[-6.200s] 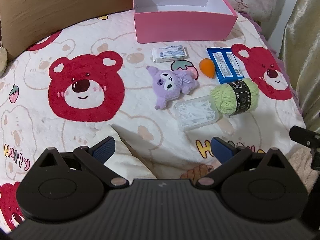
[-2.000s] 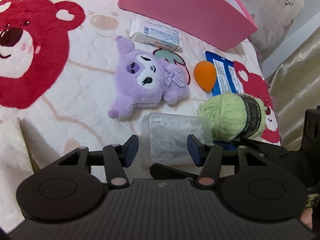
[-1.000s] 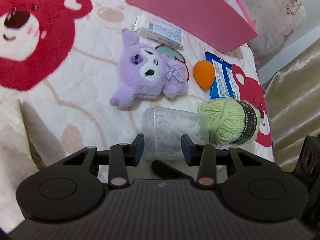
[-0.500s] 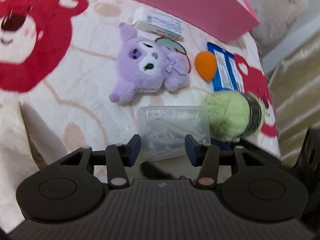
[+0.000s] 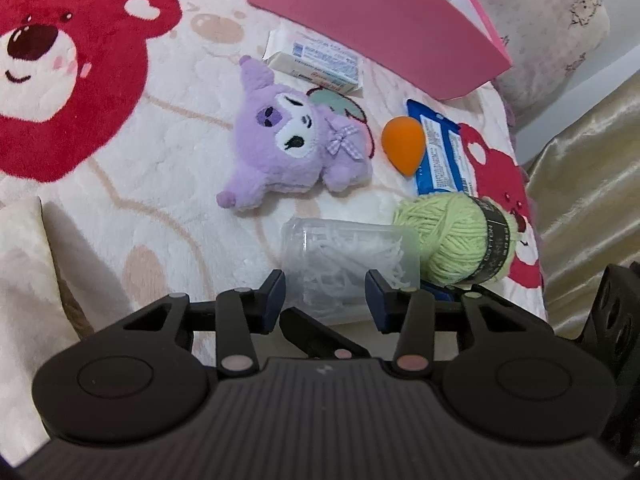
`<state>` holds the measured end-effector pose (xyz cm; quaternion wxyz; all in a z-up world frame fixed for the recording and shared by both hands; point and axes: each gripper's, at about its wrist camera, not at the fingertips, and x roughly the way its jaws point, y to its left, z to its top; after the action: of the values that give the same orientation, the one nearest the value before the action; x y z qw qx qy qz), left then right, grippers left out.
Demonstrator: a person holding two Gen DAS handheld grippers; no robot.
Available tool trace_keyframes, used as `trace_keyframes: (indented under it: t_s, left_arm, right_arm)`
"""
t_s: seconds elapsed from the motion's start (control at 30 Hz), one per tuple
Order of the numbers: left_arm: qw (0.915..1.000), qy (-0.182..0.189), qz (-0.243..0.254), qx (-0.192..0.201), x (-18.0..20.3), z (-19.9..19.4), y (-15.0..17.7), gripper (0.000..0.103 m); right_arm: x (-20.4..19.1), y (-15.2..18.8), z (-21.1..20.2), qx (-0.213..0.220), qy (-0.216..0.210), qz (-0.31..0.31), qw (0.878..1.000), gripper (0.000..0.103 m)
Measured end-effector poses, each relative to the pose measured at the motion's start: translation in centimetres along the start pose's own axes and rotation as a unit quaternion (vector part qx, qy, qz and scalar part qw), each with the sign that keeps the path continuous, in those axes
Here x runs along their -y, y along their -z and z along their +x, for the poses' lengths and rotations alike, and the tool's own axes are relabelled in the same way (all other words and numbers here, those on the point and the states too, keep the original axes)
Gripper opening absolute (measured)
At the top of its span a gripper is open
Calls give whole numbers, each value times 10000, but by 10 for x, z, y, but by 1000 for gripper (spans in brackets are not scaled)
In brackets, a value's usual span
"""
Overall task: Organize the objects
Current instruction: 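Close the left tool on the clear floss-pick box and lift it, then carry the floss-pick box with the left tool into the pink box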
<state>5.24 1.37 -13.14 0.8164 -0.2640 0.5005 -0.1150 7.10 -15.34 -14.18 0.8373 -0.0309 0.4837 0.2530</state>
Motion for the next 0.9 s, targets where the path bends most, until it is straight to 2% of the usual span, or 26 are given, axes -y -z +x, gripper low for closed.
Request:
trace_keyframes:
  t_s: [0.27,0.47,0.63,0.77,0.9]
  left_arm:
    - [9973,-31,642,349,20,-31,7,42]
    - [9953,-11,907,334,39,-52,0,42]
    - [9940,169,1028,318,61,-79,-13,41]
    - [9907,211,1277,417,85,-102,-29,41]
    - [9877,169,1474,497,106,-120,-50,41]
  right_arm:
    - [-2,-4,-24,270,-323,-60,9991,97]
    - [-10,-9,-49,441,-251,-54,9987,96]
    - [-3,-21,-83,679,-416,137,9967,96]
    - [-10,-42,-112,918,-251,-161,9953,96]
    - [-8,-65,-131,1082,-301,-93,9936,96]
